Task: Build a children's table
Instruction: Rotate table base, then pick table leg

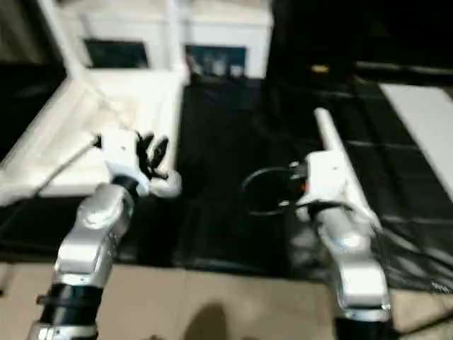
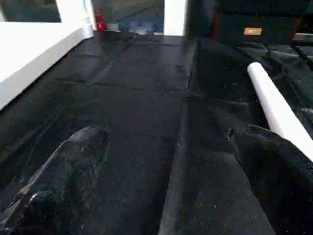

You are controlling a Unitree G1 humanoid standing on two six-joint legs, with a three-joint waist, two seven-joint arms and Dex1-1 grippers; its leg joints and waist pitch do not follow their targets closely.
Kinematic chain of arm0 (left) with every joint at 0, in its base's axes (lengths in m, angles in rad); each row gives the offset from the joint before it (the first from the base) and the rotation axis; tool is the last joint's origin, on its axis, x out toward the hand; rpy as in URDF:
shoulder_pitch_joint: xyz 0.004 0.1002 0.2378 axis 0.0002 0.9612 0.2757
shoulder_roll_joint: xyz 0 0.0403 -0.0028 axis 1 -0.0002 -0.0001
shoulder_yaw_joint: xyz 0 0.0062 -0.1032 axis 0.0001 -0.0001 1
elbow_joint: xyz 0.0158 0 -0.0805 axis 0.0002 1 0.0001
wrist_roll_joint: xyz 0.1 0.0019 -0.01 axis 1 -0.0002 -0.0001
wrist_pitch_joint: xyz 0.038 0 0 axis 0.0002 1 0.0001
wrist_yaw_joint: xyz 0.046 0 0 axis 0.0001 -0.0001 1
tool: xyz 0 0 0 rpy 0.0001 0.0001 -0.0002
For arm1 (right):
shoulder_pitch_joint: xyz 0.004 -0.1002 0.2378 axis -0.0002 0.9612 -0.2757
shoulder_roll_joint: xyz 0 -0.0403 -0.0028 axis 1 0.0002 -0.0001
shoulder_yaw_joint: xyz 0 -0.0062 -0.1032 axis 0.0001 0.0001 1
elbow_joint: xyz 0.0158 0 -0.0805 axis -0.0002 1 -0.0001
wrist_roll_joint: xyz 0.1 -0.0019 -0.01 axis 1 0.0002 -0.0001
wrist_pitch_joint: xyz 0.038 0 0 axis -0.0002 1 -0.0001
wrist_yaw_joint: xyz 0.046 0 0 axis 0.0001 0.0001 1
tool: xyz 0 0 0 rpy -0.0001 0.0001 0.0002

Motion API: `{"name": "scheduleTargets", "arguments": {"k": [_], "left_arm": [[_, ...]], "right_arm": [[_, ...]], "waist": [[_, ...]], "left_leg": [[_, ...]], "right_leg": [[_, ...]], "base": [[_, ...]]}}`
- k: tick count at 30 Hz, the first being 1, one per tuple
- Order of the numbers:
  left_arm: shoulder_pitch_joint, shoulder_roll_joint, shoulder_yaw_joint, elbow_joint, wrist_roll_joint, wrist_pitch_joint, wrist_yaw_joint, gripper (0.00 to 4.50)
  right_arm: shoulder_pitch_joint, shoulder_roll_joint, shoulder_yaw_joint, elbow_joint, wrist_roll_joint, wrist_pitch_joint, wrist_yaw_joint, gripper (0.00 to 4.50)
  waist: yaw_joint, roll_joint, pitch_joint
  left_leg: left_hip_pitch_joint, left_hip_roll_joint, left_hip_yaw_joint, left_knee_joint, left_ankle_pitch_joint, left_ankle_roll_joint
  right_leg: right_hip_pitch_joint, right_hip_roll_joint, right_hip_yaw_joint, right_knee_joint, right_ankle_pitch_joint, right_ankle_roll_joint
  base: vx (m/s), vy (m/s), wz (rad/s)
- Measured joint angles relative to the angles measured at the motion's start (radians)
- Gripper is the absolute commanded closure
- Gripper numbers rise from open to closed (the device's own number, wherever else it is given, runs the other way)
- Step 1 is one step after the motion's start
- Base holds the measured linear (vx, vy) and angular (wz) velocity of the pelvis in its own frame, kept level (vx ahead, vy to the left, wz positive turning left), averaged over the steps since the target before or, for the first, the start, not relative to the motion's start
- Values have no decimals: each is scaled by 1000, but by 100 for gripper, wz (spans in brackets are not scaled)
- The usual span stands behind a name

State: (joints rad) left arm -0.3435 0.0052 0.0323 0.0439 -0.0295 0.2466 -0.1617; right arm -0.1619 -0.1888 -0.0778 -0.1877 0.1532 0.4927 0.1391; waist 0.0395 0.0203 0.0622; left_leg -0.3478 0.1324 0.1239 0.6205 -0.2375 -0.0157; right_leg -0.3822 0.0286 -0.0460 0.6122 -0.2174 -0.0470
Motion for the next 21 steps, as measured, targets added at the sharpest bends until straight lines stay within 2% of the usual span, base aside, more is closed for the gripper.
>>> {"name": "scheduleTargets", "arguments": {"k": [1,2,3,4,5,6,7,8,9,10,11,12,13,14,15,16,17,18,19,20,21], "left_arm": [[5,2,7,0,-4,0,-1,290],[7,5,14,-1,-7,1,-1,290],[9,14,24,-1,-7,1,0,290],[7,20,30,-2,-7,2,0,290],[5,20,31,-2,-7,2,0,290],[4,16,27,-4,-11,3,0,290],[7,9,23,-12,-15,4,0,290],[19,2,19,-16,-16,7,0,290],[20,-2,-3,-13,-16,13,-2,290],[26,-8,-15,-14,-17,13,-5,290],[23,-8,-19,-15,-17,13,-7,290],[22,-5,-18,-23,-17,13,-7,290],[21,-2,-16,-30,-17,13,-7,290],[21,1,-14,-34,-17,13,-7,290],[25,7,-10,-38,-17,13,-7,290],[29,15,0,-38,-21,12,-10,290],[32,30,11,-38,-25,12,-12,290],[35,41,21,-38,-33,11,-23,290],[33,52,18,-39,-47,9,-50,290],[33,62,18,-39,-59,7,-78,290],[32,79,12,-40,-83,5,-122,272]], "right_arm": [[-6,-3,6,3,-2,2,0,0],[-13,-4,12,3,-5,4,2,0],[-24,-5,20,4,-8,5,4,0],[-27,-8,21,3,-8,5,4,0],[-26,-13,21,4,-9,5,4,0],[-19,-25,19,6,-18,5,6,0],[-30,-39,24,12,-30,4,13,0],[-38,-45,31,16,-38,3,18,0],[-29,-48,30,17,-43,4,22,0],[-26,-51,30,25,-45,4,23,0],[-26,-51,30,26,-47,4,23,0],[-27,-51,34,27,-47,4,23,0],[-28,-51,38,27,-47,4,23,0],[-29,-49,44,27,-47,3,23,0],[-30,-45,52,29,-48,3,23,0],[-36,-30,55,29,-35,3,34,0],[-45,-23,55,29,-24,3,42,0],[-47,-21,48,23,-8,5,46,0],[-49,-22,38,22,4,12,48,0],[-56,-26,33,22,6,28,49,0],[-67,-42,28,23,5,50,48,0]], "waist": [[4,5,5],[3,9,10],[2,8,17],[8,0,23],[20,-18,31],[20,-40,27],[25,-47,27],[38,-45,27],[46,-31,20],[49,-38,19],[49,-29,15],[51,-13,12],[54,6,8],[55,35,4],[57,42,4],[43,42,3],[27,34,0],[10,33,-1],[5,26,-4],[-3,17,-6],[-12,-5,-6]], "left_leg": [[17,18,22,-8,-1,-21],[33,33,39,-14,-4,-38],[54,50,65,-21,-7,-44],[72,58,89,-23,-10,-50],[89,62,111,-22,-14,-56],[93,56,115,-12,-21,-64],[91,63,111,14,-45,-67],[61,59,77,50,-70,-46],[10,28,28,133,-80,-20],[-17,-4,7,152,-79,-17],[-39,-27,-5,144,-69,-5],[-53,-38,-8,103,-55,12],[-60,-32,-10,58,-36,41],[-63,-24,-17,20,4,51],[-54,-12,-26,19,37,30],[-47,-9,-34,16,29,20],[-47,-17,-35,16,23,25],[-46,-24,-39,20,17,30],[-46,-33,-45,22,17,29],[-46,-46,-52,26,17,27],[-53,-69,-60,35,15,25]], "right_leg": [[1,11,11,-8,0,0],[6,14,9,-11,-2,-1],[10,-3,-12,7,-24,0],[7,-29,-28,63,-67,16],[2,-65,-27,137,-94,21],[17,-106,9,149,-125,28],[11,-108,10,144,-120,36],[16,-90,8,138,-122,30],[17,-83,10,130,-123,26],[21,-78,14,118,-122,25],[31,-66,16,102,-112,14],[50,-46,14,84,-112,8],[66,-28,-2,65,-111,4],[85,-10,-20,49,-113,-1],[97,-5,-33,40,-116,1],[100,-12,-49,36,-121,8],[78,-28,-41,74,-122,14],[41,-53,-19,127,-114,30],[9,-74,8,134,-87,76],[-14,-98,34,102,-55,116],[-32,-132,66,53,-18,125]], "base": [[-81,-91,-14],[-100,-45,-44],[-76,-15,-63],[-76,-15,-63],[-54,-60,-62],[16,-131,-23],[16,-131,-23],[151,-153,-26],[136,-134,-22],[136,-134,-22],[109,-103,16],[149,-55,12],[149,-55,12],[179,7,6],[210,52,-8],[210,52,-8],[228,51,-10],[168,52,-2],[168,52,-2],[-11,113,-14],[-116,93,-20]]}}
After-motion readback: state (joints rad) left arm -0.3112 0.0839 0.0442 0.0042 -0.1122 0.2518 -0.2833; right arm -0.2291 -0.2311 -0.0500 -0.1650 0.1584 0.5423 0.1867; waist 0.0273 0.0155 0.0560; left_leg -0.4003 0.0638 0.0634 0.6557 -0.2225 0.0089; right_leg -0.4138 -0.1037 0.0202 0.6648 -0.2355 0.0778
